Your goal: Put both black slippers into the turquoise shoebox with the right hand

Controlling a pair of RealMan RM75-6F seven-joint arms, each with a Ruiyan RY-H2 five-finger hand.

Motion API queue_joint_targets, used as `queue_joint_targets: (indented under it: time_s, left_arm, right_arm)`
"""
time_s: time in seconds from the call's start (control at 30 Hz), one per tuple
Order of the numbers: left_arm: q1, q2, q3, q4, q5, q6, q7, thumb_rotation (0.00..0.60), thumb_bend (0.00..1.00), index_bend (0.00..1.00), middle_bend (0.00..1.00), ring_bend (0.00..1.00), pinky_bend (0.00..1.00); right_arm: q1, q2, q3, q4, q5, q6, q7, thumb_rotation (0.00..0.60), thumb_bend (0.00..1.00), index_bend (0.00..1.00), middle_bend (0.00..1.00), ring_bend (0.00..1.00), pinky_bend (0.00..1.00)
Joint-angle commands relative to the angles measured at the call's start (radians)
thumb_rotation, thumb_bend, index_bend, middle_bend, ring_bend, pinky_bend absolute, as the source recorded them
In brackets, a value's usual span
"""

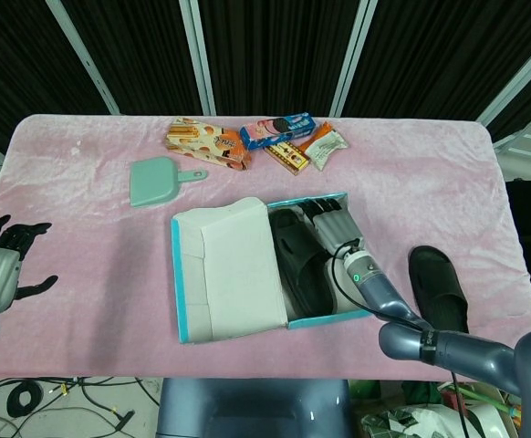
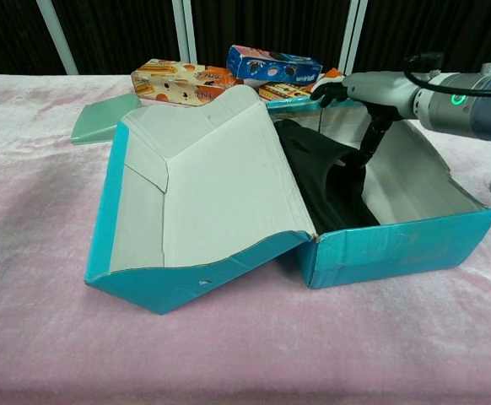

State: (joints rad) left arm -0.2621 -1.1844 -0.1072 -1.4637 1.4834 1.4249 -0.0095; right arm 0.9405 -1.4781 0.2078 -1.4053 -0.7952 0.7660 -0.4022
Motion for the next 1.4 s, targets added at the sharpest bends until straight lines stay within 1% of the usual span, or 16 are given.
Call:
queue_joint_targets:
  time_s: [0.03, 0.17, 0.3, 0.37, 0.47, 0.6, 0.73, 0.9, 1.17, 1.4]
  left_arm:
    - [-0.003, 0.001, -0.001, -0.003, 0.003, 0.000, 0.001, 0.600, 0.00, 0.20, 0.29, 0.22, 0.10]
    - [-0.007, 0.001, -0.004, -0.006, 0.013, 0.007, 0.005, 0.600, 0.00, 0.20, 0.29, 0.22, 0.10]
    - [-0.008, 0.004, -0.007, -0.009, 0.018, 0.014, 0.007, 0.600, 0.00, 0.20, 0.29, 0.22, 0.10]
    - [-0.008, 0.009, -0.008, -0.013, 0.020, 0.017, 0.009, 0.600, 0.00, 0.20, 0.29, 0.22, 0.10]
    - [-0.004, 0.014, -0.005, -0.021, 0.026, 0.025, 0.013, 0.600, 0.00, 0.20, 0.29, 0.22, 0.10]
    - [-0.003, 0.019, 0.003, -0.039, 0.032, 0.021, 0.027, 0.600, 0.00, 0.20, 0.29, 0.22, 0.10]
    - [-0.010, 0.023, 0.007, -0.063, 0.044, 0.015, 0.049, 0.600, 0.00, 0.20, 0.29, 0.22, 0.10]
    - [-0.012, 0.030, 0.014, -0.093, 0.060, 0.016, 0.082, 0.600, 0.00, 0.20, 0.29, 0.22, 0.10]
    - [-0.008, 0.035, 0.023, -0.119, 0.070, 0.018, 0.112, 0.600, 0.00, 0.20, 0.29, 0.22, 0.10]
    - [-0.001, 0.031, 0.028, -0.125, 0.071, 0.024, 0.119, 0.600, 0.00, 0.20, 0.29, 0.22, 0.10]
  right_arm:
    - [-0.012, 0.072, -0.009, -0.092, 0.015, 0.043, -0.037, 0.600, 0.00, 0.00, 0.00, 0.00, 0.08]
    - [-0.039, 0.152, -0.009, -0.186, -0.008, 0.074, -0.020, 0.600, 0.00, 0.00, 0.01, 0.00, 0.08]
    - [-0.092, 0.255, -0.017, -0.287, -0.071, 0.117, 0.025, 0.600, 0.00, 0.00, 0.08, 0.00, 0.08]
    - [-0.125, 0.300, -0.027, -0.320, -0.111, 0.146, 0.047, 0.600, 0.00, 0.00, 0.11, 0.00, 0.08]
    - [-0.184, 0.360, -0.049, -0.353, -0.168, 0.188, 0.095, 0.600, 0.00, 0.00, 0.14, 0.00, 0.09]
    - [-0.265, 0.425, -0.100, -0.373, -0.243, 0.208, 0.167, 0.600, 0.00, 0.02, 0.14, 0.00, 0.09]
    - [-0.313, 0.447, -0.157, -0.363, -0.304, 0.205, 0.178, 0.600, 0.00, 0.02, 0.14, 0.00, 0.09]
    - [-0.361, 0.436, -0.213, -0.330, -0.342, 0.212, 0.157, 0.600, 0.00, 0.02, 0.13, 0.00, 0.10]
    - [-0.389, 0.434, -0.233, -0.265, -0.341, 0.183, 0.163, 0.600, 0.00, 0.02, 0.13, 0.00, 0.10]
    - [-0.390, 0.408, -0.246, -0.192, -0.327, 0.126, 0.147, 0.600, 0.00, 0.03, 0.13, 0.00, 0.10]
